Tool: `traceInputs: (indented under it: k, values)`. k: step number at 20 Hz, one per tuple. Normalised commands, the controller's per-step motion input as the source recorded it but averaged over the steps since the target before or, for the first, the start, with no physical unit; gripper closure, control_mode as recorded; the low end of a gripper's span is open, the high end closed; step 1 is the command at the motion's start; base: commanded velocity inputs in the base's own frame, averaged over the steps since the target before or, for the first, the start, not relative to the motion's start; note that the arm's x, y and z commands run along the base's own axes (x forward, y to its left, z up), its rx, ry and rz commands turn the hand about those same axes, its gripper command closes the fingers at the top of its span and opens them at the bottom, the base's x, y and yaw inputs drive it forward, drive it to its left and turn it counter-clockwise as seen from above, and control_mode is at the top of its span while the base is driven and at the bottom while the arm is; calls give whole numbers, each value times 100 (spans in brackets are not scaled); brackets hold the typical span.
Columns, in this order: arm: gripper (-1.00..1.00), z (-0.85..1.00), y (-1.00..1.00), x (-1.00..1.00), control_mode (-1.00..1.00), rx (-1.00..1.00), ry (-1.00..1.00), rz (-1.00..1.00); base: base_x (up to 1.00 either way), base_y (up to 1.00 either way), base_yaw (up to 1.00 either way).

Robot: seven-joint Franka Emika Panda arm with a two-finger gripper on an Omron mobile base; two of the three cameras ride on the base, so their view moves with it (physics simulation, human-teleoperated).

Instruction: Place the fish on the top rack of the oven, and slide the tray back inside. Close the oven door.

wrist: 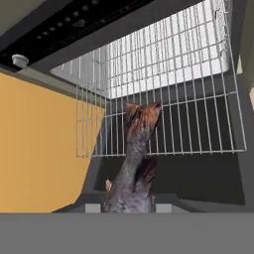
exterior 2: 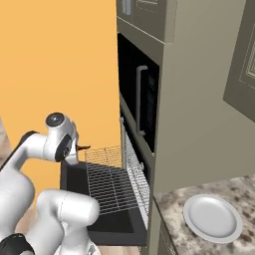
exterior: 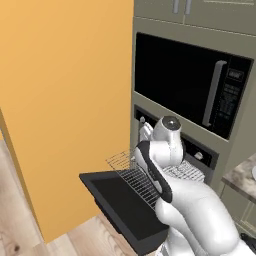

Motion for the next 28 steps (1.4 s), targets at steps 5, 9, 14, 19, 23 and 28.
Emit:
traceInputs:
  k: [5, 9, 14, 19, 23, 28]
  values:
    - [100, -51, -29, 58, -100, 0, 1, -4, 0, 0, 0]
    - [100, -46, -1, 69, -100, 0, 2, 0, 0, 0, 0]
    - [100, -43, -3, 66, -100, 0, 4, 0, 0, 0, 0]
    - [100, -43, -5, 55, -100, 0, 7, 0, 0, 0, 0]
    - [100, -48, 0, 51, -100, 0, 5, 0, 0, 0, 0]
    - [100, -50, -3, 54, -100, 0, 4, 0, 0, 0, 0]
